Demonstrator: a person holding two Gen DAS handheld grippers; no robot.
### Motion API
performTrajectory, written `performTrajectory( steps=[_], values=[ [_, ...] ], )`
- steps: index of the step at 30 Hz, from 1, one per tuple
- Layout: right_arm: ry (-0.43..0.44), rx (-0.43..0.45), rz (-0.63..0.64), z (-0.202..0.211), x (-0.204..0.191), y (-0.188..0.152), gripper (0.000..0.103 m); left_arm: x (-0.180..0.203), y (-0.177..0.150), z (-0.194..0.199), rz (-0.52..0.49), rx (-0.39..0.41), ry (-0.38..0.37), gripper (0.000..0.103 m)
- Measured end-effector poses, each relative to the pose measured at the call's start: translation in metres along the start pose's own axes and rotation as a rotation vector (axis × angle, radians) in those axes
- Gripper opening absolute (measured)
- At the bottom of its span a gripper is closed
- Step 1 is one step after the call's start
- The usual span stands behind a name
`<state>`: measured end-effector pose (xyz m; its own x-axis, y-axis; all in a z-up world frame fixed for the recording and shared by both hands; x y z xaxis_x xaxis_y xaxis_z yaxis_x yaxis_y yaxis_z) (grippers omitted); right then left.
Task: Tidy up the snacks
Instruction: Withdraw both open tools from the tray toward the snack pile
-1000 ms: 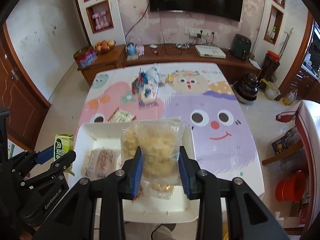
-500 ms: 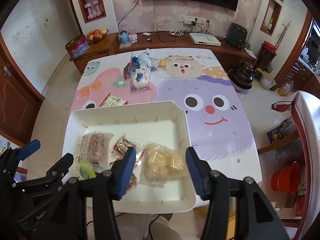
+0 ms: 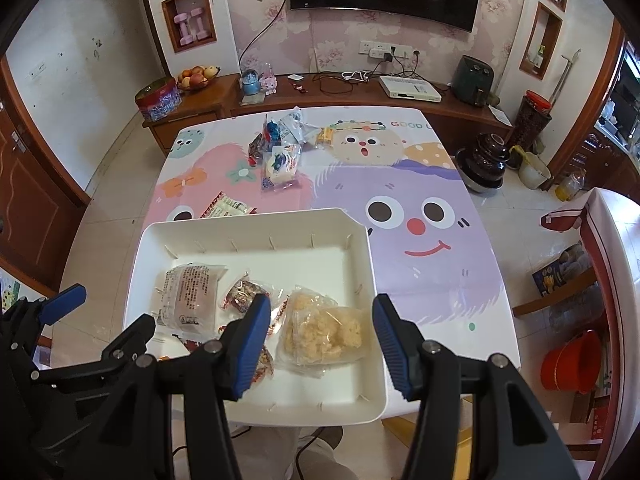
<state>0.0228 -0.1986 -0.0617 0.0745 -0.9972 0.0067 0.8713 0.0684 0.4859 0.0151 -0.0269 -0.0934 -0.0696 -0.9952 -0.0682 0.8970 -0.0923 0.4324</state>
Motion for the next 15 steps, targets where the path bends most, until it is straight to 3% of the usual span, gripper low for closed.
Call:
performTrajectory(
  steps=[10,15],
  values=[
    [0.004,0.039,-0.017,0.005,0.007,0.004,0.054,-0.005,0.01,0.012,-0.009,0.056,0.057,0.084],
    [0.008,0.052,-0.03,0.002,0.009,0.012,0.053,-0.023,0.029,0.014,0.034,0.091,0.074,0.084]
  ],
)
Point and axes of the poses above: each gripper's, at about its wrist camera, not at the fingertips, and z roughly against the way its jaws point, x to its right, y to its top, the point moved 2 cm from there along -z, roughly the way its jaws point
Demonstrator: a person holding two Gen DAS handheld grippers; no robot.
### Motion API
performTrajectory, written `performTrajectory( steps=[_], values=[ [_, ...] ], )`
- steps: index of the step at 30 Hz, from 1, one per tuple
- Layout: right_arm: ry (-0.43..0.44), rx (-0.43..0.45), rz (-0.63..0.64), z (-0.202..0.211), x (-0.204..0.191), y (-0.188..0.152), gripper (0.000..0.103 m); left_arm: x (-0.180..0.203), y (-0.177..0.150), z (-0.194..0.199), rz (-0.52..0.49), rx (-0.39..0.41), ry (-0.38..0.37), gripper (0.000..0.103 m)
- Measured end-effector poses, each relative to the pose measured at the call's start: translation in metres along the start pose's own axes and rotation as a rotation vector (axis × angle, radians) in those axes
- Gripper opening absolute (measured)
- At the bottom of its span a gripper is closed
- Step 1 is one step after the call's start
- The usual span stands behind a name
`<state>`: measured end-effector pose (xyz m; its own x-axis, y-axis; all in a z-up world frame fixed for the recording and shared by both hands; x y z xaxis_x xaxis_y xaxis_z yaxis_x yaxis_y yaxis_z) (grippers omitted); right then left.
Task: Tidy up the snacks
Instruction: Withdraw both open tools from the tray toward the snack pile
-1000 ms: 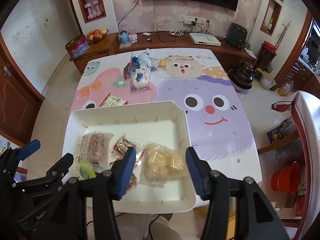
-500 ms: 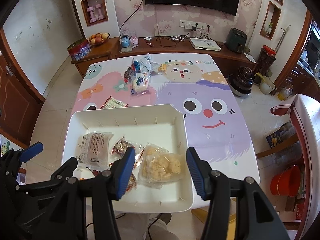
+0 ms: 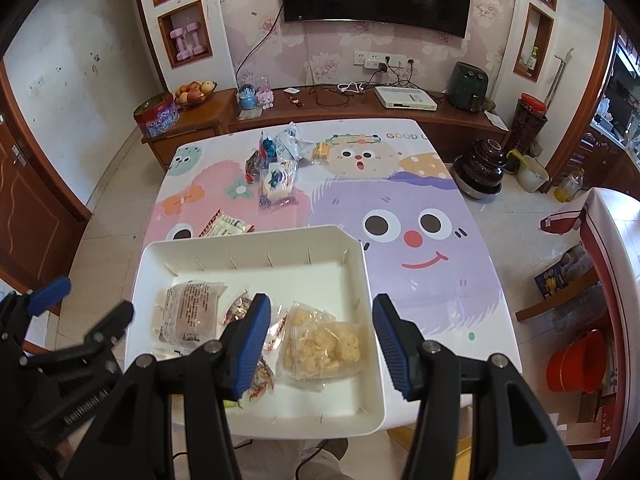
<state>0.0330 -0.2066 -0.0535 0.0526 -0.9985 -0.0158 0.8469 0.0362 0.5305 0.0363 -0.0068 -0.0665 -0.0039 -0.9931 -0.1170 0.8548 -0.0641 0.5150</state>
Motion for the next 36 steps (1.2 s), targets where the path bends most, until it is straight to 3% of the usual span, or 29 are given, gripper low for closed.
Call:
performTrajectory(
  steps=[8,13,18,24,29,36],
  values=[
    [0.01,0.02,-0.021,-0.012,-0.001,0.028,0.053,-0.022,0.045,-0.016,0.043,0.033,-0.014,0.084],
    [0.016,0.031,-0.024,-0.028,-0.002,0.058,0.053,-0.025,0.088,-0.035,-0.008,0.062,-0.041,0.088],
    [0.033,0.033,-0.021,-0.054,-0.004,0.098,0.053,-0.018,0.13,-0.071,-0.091,0.033,-0.092,0.088],
    [0.056,-0.008,-0.005,-0.104,-0.009,0.142,0.053,-0.001,0.179,-0.139,-0.222,-0.008,-0.146,0.088],
    [0.098,-0.11,-0.012,-0.175,-0.016,0.168,0.053,0.011,0.205,-0.217,-0.335,-0.078,-0.201,0.088],
    [0.162,-0.283,-0.067,-0.28,-0.024,0.171,0.053,0.024,0.208,-0.312,-0.436,-0.196,-0.207,0.088]
  ],
)
Point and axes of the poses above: each gripper's, at about its wrist camera, not at the fingertips, and z roughly against the way its jaws point, x to its right, y to its top, the point moved 2 cm from there along -z, roughly the way its jaws point
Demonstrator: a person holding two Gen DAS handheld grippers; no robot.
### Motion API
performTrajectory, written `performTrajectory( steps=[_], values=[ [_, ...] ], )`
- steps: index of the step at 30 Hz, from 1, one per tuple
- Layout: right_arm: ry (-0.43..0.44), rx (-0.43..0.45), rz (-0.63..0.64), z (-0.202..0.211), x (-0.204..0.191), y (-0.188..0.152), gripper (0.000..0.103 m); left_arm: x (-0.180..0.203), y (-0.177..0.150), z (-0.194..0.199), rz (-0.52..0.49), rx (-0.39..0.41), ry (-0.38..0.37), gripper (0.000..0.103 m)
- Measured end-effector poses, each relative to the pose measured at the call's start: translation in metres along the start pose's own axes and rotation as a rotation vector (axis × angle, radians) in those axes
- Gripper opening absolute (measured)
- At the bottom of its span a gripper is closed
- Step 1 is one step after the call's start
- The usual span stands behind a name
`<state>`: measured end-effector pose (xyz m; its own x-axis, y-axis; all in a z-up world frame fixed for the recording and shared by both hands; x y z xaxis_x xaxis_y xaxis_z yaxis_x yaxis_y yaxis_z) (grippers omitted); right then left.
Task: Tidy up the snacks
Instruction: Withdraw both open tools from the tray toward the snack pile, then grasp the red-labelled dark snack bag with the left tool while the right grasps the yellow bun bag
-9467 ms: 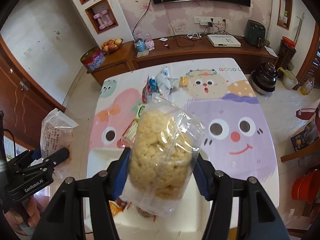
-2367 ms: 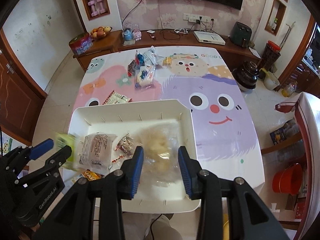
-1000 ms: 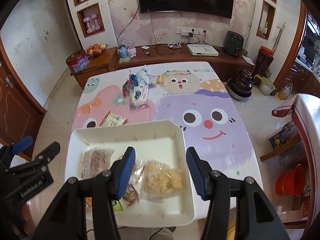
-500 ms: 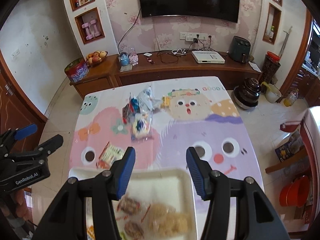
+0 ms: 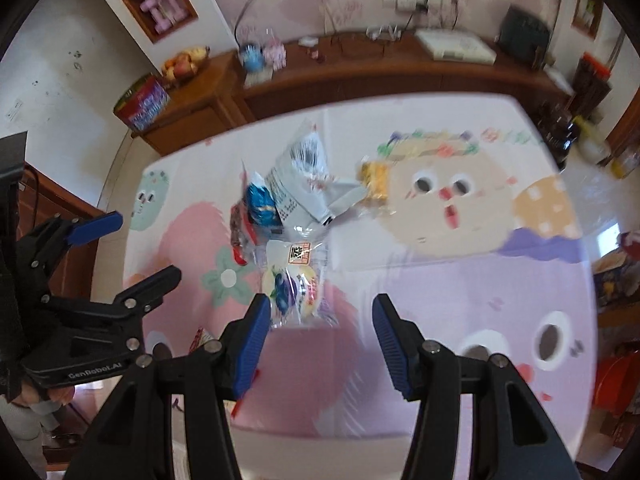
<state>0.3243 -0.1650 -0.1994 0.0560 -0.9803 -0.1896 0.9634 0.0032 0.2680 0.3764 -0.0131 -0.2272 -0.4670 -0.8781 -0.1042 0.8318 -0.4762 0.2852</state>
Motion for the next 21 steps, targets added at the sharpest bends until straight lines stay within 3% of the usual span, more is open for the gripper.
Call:
performTrajectory(
  steps=[7,14,15,16,21],
  values=[
    [0.059,-0.101,-0.038,-0.061,-0.003,0.005,0.055,-0.014,0.006,-0.049,0.011,-0.069,-0.038,0.088],
    [0.064,-0.13,-0.025,-0.078,-0.016,0.006,0.058,-0.011,0.008,-0.063,-0.022,-0.079,-0.068,0.088],
    [0.065,-0.137,-0.022,-0.079,-0.017,0.006,0.057,-0.01,0.009,-0.064,-0.024,-0.079,-0.073,0.088],
    [0.078,-0.135,-0.018,-0.078,-0.017,0.005,0.05,-0.009,0.011,-0.064,-0.025,-0.079,-0.077,0.088],
    [0.051,-0.152,-0.042,-0.07,-0.005,-0.003,0.048,-0.004,0.023,-0.072,-0.026,-0.081,-0.105,0.088]
  ],
)
Point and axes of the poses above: each gripper's, at about its wrist camera, not at the fingertips, and z roughly against the way its jaws point, x to its right, y to its top, the point moved 2 cm from there along -z, roughly the way its jaws point
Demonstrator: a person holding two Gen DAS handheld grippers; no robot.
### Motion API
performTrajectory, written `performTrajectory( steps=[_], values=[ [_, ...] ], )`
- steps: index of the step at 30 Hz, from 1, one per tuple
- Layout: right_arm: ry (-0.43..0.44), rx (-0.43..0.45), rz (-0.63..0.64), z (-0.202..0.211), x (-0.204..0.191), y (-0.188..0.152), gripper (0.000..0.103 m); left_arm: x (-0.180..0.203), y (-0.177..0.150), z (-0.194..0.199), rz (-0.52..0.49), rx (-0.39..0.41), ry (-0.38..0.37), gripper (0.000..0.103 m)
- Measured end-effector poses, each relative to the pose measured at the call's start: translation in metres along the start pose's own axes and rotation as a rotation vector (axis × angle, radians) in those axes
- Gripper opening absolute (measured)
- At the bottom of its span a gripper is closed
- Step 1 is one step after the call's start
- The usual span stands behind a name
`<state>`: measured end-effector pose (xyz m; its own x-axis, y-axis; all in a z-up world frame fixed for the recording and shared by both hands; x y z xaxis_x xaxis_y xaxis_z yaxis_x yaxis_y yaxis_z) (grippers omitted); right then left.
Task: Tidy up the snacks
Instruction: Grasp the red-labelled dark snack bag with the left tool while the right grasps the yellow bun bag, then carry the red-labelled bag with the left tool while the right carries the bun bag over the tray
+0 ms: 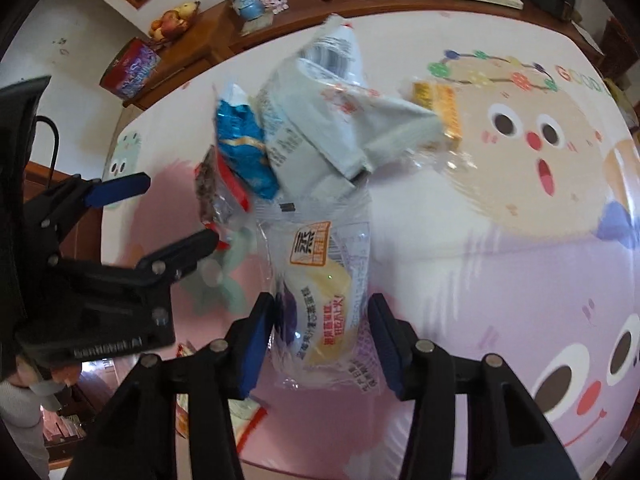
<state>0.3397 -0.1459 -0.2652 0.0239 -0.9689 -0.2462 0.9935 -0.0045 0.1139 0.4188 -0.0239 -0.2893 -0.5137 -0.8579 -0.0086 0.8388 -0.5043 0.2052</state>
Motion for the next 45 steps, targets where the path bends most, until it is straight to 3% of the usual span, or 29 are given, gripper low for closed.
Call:
performTrajectory(
  steps=[9,13,17,18,25,30,35,45],
  values=[
    [0.062,-0.012,-0.074,0.005,0.028,-0.014,0.047,0.006,0.023,-0.021,-0.008,-0.016,-0.022,0.086],
    [0.07,-0.003,-0.079,0.007,0.031,-0.016,0.047,0.008,0.026,-0.021,0.013,0.014,-0.046,0.063],
    [0.068,-0.002,-0.08,0.008,0.032,-0.018,0.045,0.014,0.019,-0.019,0.022,0.028,-0.027,0.059],
    [0.067,-0.003,-0.08,0.009,0.032,-0.019,0.045,0.014,0.015,-0.018,0.027,0.032,-0.036,0.047],
    [0.037,-0.009,-0.077,0.014,0.027,-0.027,0.04,0.012,-0.019,-0.004,0.089,0.008,-0.001,0.044],
    [0.05,0.032,-0.085,0.034,0.024,-0.04,0.038,0.009,-0.046,0.028,0.163,0.037,-0.02,0.044],
    [0.066,0.099,-0.077,0.07,0.019,-0.052,0.038,0.016,-0.071,0.084,0.235,0.106,-0.04,0.044],
    [0.133,0.241,-0.06,0.166,0.019,-0.097,0.038,0.065,-0.12,0.199,0.253,0.25,-0.033,0.044]
  ],
)
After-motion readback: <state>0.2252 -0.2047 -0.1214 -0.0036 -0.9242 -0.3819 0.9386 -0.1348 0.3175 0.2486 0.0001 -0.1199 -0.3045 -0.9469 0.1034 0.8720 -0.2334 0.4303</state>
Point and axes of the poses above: each gripper's, at about its wrist camera, not at the fingertips, and z roughly against the way its jaws point, x to its right, y to its top, the point moved 2 cm from there along -z, roughly the way its jaws point
